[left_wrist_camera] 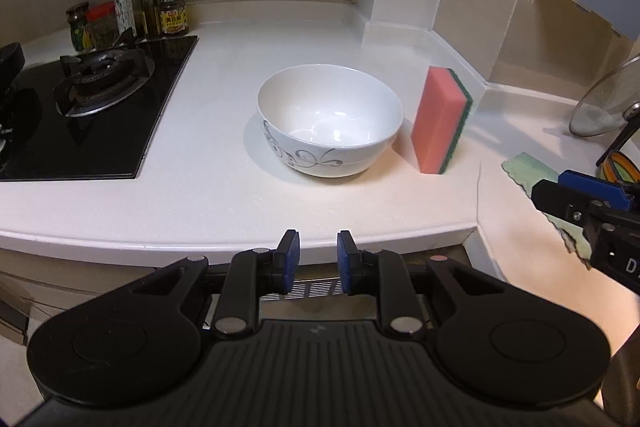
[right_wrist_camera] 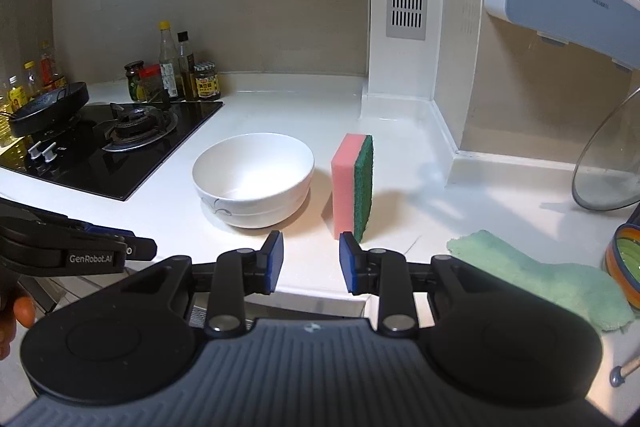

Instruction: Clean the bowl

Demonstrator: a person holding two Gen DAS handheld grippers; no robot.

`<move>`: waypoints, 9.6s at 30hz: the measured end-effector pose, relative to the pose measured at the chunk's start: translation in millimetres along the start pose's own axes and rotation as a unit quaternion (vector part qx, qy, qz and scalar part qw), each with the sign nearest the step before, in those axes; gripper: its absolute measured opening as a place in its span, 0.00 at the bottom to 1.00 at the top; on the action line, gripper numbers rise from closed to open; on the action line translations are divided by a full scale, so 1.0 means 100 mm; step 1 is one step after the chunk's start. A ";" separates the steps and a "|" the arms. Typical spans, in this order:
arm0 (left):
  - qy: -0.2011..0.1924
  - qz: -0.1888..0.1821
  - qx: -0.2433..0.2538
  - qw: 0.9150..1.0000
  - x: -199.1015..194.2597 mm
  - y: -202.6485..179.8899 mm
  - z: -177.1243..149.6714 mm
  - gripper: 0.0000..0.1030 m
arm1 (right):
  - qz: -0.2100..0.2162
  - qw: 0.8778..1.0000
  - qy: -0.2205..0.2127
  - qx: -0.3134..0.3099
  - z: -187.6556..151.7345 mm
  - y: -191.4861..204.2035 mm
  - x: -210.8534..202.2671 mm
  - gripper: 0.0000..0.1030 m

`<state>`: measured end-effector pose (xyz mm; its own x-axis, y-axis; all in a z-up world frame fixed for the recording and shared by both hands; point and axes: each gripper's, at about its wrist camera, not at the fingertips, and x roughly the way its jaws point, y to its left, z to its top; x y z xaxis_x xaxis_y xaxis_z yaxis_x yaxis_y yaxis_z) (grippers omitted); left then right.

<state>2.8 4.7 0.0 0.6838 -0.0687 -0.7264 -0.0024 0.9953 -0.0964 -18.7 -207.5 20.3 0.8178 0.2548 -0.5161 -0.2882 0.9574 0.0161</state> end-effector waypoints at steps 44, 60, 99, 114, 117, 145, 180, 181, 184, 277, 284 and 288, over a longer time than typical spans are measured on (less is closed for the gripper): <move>-0.027 0.026 0.005 0.999 -0.20 -0.16 -0.10 0.23 | -0.001 1.000 0.026 -0.006 -0.08 -0.01 -0.05 0.25; -0.023 0.003 0.023 0.999 -0.03 -0.05 -0.01 0.23 | -0.035 0.999 0.040 -0.004 0.03 0.17 0.05 0.25; 0.007 0.024 0.018 1.000 0.72 0.46 0.99 0.23 | -0.089 0.993 0.074 0.018 0.85 -0.16 1.68 0.28; 0.002 0.005 0.059 0.998 0.89 0.44 1.26 0.23 | -0.035 0.987 0.085 0.132 0.80 -0.50 1.71 0.23; 0.009 -0.022 0.068 0.997 0.94 0.51 1.35 0.23 | -0.028 0.990 0.069 0.124 0.75 -0.48 1.65 0.21; 0.145 -0.163 0.020 0.976 1.61 1.01 1.49 0.11 | 0.199 0.932 0.114 -0.279 1.07 0.81 1.63 0.24; 0.170 -0.181 0.100 0.963 1.89 0.72 1.69 0.16 | 0.244 0.820 0.142 -0.498 0.72 0.78 1.33 0.29; 0.170 -0.173 0.090 0.966 1.83 0.75 1.65 0.17 | 0.244 0.824 0.140 -0.492 0.71 0.77 1.32 0.29; 0.183 -0.168 0.054 0.967 1.68 0.80 1.49 0.16 | 0.244 0.841 0.133 -0.464 0.76 0.79 1.43 0.29; 0.152 -0.101 0.109 0.977 1.88 0.67 1.51 0.12 | 0.155 0.681 0.162 -0.697 0.37 0.69 1.37 0.25; 0.158 -0.094 0.072 0.980 1.59 0.80 1.21 0.20 | 0.151 0.694 0.167 -0.684 0.30 0.69 1.46 0.25; 0.158 -0.094 0.083 0.980 1.77 0.75 1.26 0.08 | 0.170 0.688 0.159 -0.687 0.29 0.75 1.44 0.25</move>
<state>215.2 75.6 -50.2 0.4014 -0.2430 -0.8831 0.2379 0.9587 -0.1557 92.3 -95.3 -27.6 0.4987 0.1810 -0.8477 -0.8137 -0.2393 -0.5298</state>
